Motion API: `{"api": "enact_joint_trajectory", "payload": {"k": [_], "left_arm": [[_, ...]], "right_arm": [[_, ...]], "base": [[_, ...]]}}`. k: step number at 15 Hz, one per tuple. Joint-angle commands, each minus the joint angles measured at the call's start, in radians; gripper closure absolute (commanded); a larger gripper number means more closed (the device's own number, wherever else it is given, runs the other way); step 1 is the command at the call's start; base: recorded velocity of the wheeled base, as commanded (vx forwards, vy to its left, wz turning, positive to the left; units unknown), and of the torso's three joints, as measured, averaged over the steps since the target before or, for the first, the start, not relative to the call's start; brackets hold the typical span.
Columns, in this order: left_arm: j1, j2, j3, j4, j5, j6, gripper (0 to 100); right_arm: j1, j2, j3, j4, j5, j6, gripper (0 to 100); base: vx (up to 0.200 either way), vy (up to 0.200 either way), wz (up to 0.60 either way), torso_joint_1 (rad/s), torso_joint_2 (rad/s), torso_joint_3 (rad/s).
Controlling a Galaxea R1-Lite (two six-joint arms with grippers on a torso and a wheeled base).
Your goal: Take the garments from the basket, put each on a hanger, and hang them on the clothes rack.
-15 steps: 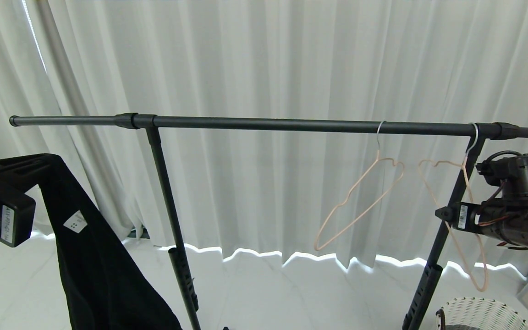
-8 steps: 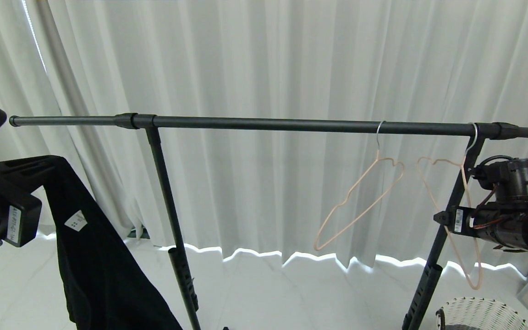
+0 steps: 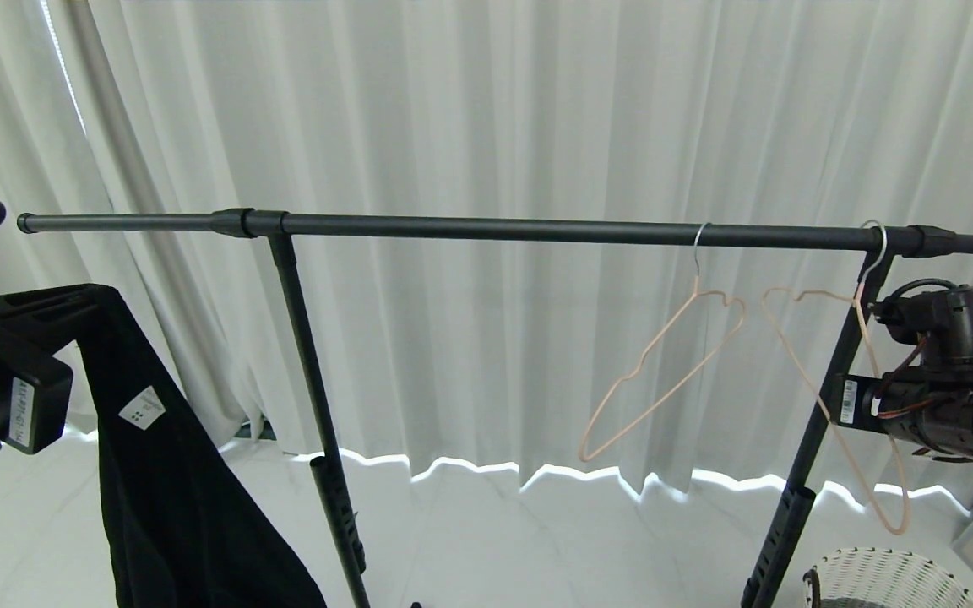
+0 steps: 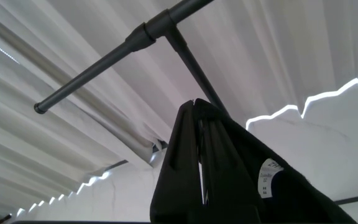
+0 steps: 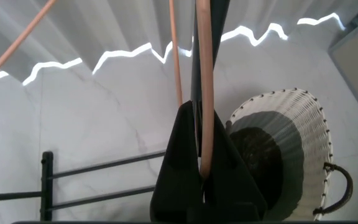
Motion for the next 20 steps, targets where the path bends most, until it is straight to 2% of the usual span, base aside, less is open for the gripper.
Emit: {"api": "enact_joint_trajectory", "payload": {"k": [1, 7, 13, 16, 20], "left_arm": [[0.0, -0.003, 0.0, 0.0, 0.001, 0.0, 100], [-0.002, -0.009, -0.001, 0.0, 0.001, 0.008, 100], [-0.003, -0.007, -0.001, 0.0, 0.001, 0.014, 100], [-0.018, -0.009, -0.001, 0.0, 0.001, 0.014, 100], [-0.038, -0.007, 0.0, 0.0, 0.001, 0.014, 100]], "right_arm": [[0.004, -0.032, 0.002, 0.0, 0.0, 0.0, 100], [0.031, -0.153, 0.035, 0.025, 0.0, -0.003, 100], [0.064, -0.394, 0.24, 0.068, -0.001, -0.018, 100], [0.064, -0.512, 0.296, 0.157, 0.0, -0.058, 100], [0.064, -0.602, 0.302, 0.235, 0.002, -0.072, 100]], "base": [[0.0, 0.0, 0.0, 0.0, 0.0, 0.0], [0.0, 0.0, 0.0, 0.0, 0.0, 0.0], [0.0, 0.0, 0.0, 0.0, 0.0, 0.0], [-0.2, 0.0, 0.0, 0.004, 0.0, 0.001], [-0.2, 0.0, 0.0, -0.007, 0.0, 0.008]]}}
